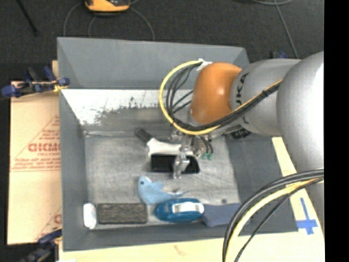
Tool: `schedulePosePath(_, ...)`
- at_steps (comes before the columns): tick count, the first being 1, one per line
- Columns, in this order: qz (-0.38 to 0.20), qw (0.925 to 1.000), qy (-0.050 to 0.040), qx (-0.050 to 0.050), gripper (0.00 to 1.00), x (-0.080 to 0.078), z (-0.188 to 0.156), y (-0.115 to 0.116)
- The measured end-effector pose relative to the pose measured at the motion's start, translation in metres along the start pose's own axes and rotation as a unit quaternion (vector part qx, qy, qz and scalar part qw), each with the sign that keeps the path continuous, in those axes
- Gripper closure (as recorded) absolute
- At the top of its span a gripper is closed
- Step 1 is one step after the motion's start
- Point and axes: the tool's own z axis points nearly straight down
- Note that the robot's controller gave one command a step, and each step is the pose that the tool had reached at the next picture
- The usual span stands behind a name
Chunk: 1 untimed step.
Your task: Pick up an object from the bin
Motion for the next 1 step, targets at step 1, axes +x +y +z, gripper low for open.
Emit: schedulePosePath(1,0.000,1.0000,0.0064,0.000,1.00,0.0018,-0.0168,-0.0004)
